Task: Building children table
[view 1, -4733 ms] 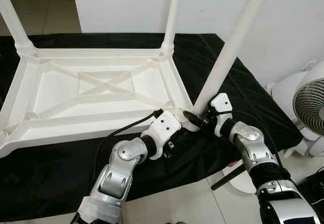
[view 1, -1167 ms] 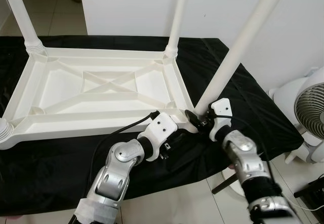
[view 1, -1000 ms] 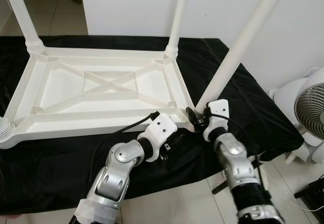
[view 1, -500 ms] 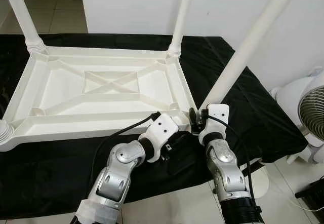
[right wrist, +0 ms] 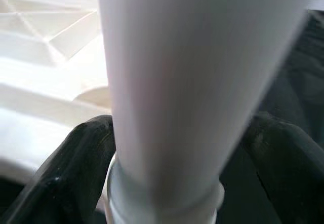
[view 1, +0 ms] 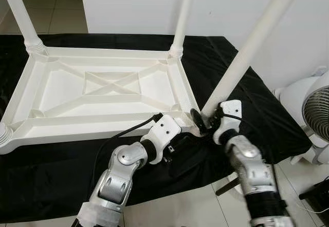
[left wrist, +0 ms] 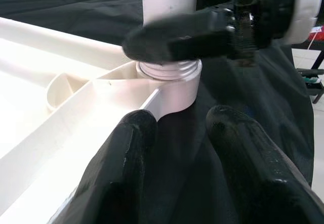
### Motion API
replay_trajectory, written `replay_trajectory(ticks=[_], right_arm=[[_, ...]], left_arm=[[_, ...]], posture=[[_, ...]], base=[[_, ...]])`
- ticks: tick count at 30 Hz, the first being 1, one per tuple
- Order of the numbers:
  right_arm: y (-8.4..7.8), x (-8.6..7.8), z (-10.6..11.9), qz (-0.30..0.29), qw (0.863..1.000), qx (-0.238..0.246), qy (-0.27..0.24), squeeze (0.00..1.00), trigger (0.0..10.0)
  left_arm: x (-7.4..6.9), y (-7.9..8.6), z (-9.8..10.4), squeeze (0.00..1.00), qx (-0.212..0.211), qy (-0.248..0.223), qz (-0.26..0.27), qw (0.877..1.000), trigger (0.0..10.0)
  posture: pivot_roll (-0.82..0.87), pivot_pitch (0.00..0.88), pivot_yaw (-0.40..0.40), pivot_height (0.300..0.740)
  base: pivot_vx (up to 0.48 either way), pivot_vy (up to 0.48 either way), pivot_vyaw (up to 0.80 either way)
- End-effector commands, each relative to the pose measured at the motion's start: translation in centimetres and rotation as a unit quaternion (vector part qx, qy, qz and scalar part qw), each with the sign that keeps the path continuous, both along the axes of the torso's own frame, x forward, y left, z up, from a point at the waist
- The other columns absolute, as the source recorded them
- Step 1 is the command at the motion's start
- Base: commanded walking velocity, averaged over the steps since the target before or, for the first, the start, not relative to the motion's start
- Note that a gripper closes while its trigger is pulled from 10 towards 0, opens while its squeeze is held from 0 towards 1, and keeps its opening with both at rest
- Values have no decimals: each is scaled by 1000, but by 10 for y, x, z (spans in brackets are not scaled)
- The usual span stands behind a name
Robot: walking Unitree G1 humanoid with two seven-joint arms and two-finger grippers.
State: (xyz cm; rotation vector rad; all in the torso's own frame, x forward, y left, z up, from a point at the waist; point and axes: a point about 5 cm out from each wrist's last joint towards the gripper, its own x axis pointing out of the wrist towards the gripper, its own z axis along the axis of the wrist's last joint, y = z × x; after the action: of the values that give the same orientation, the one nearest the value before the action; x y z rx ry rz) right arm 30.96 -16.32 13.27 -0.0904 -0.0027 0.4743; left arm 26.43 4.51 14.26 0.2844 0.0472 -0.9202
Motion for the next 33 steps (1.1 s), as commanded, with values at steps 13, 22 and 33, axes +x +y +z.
replay_trajectory(ticks=[13,22,33], right_arm=[[-14,20,-1,112,991,-71,-14,0,10000],[-10,30,-7,144,983,-110,2,0,0],[-11,20,-22,158,983,-88,15,0,7922]], left_arm=[[4,3,-3,0,17,-14,45,999,10000],[5,3,-1,0,17,-15,44,999,10000],[2,1,-3,0,17,-11,40,999,10000]], posture=[[75,51,-96,740],[87,49,-95,740],[81,58,-103,740]], base=[[0,0,0],[0,0,0],[0,0,0]])
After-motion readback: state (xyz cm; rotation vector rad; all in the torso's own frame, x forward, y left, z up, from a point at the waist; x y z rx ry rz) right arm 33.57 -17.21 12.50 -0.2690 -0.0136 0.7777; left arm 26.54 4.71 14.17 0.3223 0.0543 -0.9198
